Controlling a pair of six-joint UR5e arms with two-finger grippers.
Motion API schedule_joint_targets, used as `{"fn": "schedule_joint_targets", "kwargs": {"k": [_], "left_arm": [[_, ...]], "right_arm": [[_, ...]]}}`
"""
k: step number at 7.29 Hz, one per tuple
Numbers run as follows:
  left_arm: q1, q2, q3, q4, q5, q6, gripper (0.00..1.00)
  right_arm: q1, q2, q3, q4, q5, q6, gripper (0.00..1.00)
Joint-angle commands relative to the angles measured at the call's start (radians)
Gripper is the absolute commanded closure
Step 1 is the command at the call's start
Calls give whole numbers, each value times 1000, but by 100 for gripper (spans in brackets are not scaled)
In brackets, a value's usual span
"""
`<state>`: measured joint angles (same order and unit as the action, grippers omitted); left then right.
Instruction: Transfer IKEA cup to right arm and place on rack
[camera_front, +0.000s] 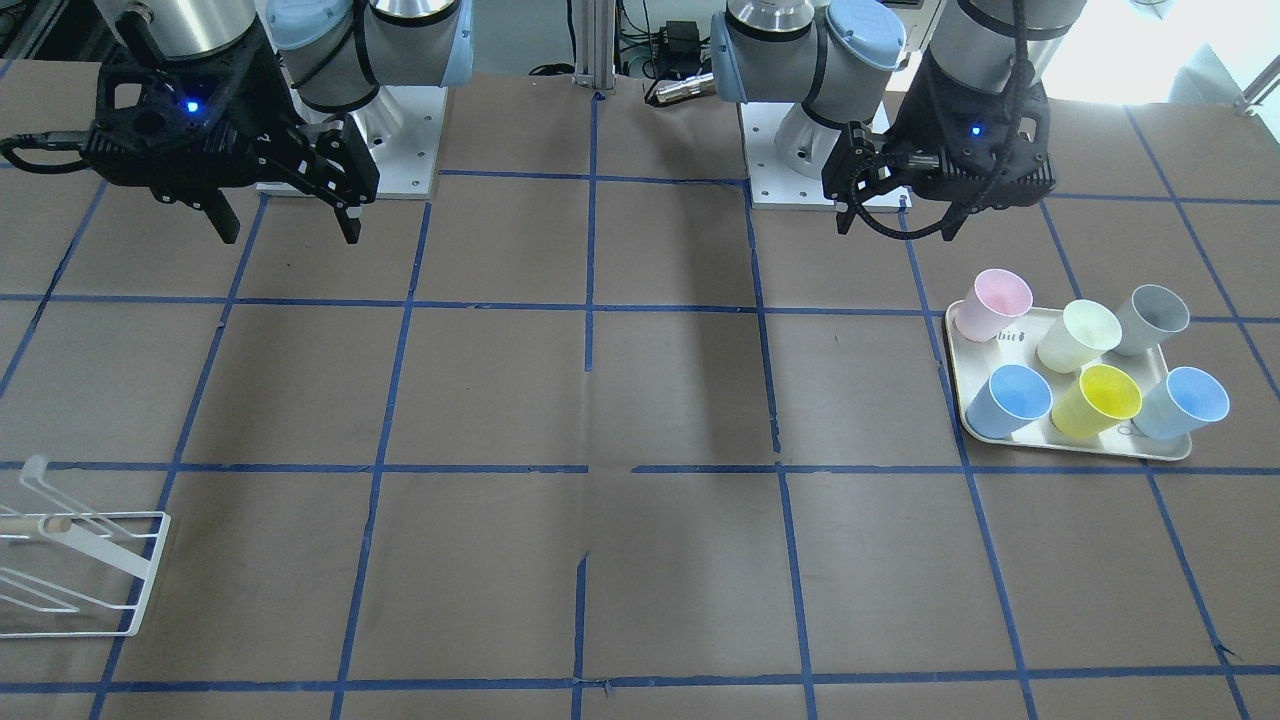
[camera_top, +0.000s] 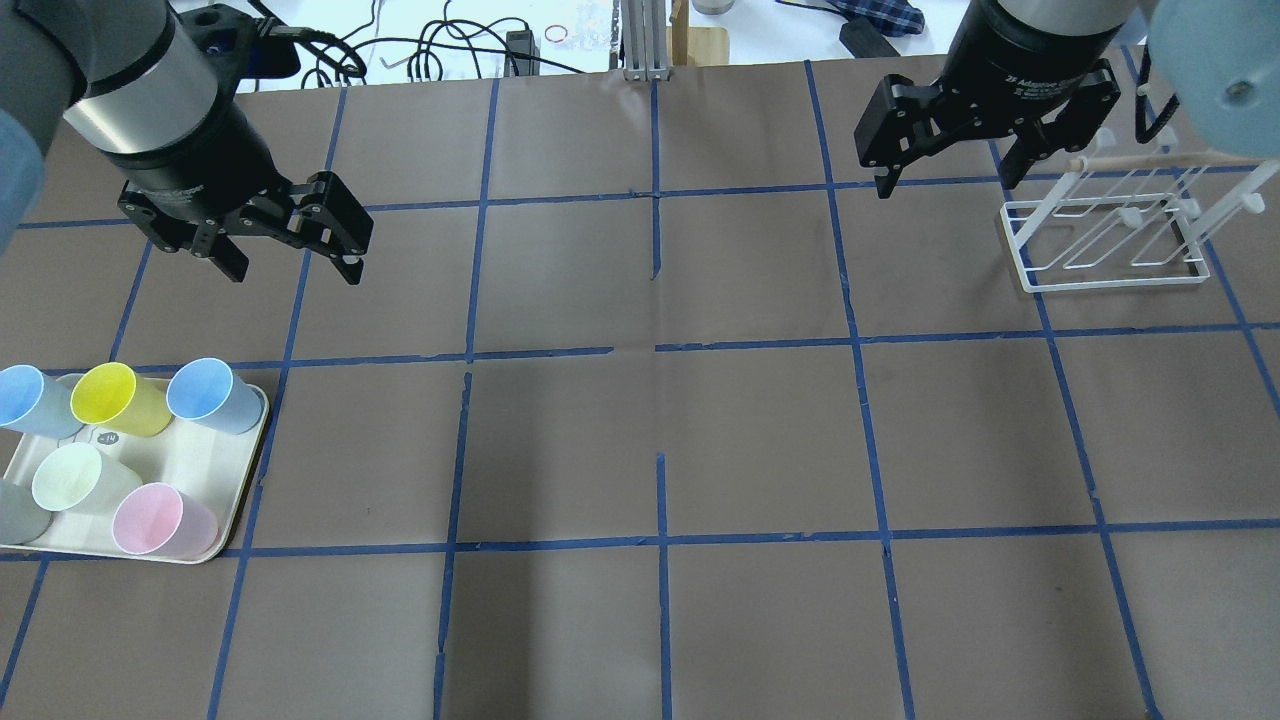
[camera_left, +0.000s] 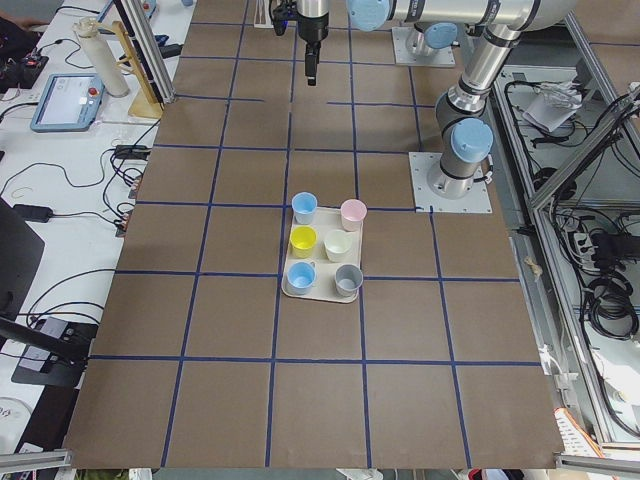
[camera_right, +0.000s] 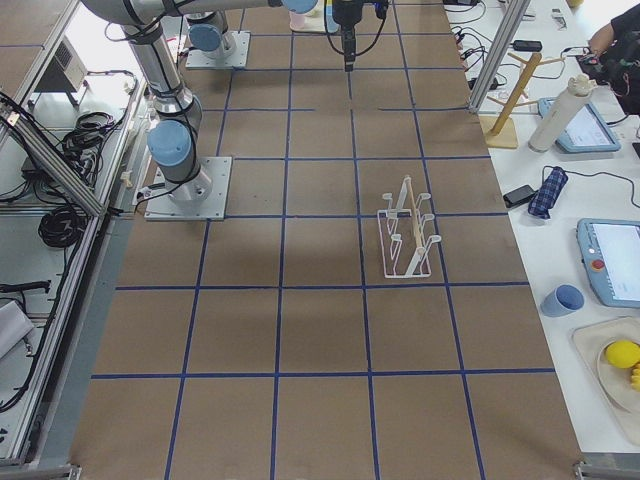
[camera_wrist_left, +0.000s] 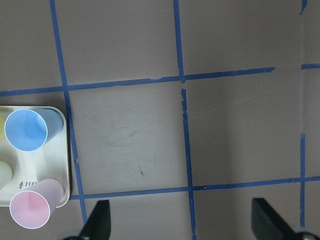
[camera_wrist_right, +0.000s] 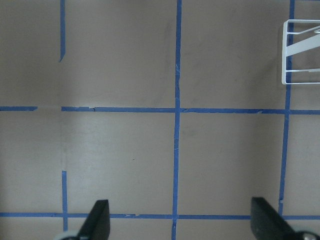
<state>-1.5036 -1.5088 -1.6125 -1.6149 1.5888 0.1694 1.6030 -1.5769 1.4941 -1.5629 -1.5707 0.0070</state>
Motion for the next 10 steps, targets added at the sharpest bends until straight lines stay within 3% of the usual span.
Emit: {"fn": "schedule_joint_targets", "kwargs": {"k": [1,4,6,9,10], "left_arm": [[72,-54,-21,15,-3,108,0],[300,-158,-27,62,3,574,0],[408,-250,-56,211,2,768,0],[479,-364,-214,616,-1,1022,0],[502,-384,-243,641,-3,1035,0]], "right_arm": [[0,0,0,0,1,-1,0],[0,2,0,1,1,1,0],[0,2,0,0,3,1,0],[0,2,0,0,3,2,0],[0,2,0,0,3,2,0]]}}
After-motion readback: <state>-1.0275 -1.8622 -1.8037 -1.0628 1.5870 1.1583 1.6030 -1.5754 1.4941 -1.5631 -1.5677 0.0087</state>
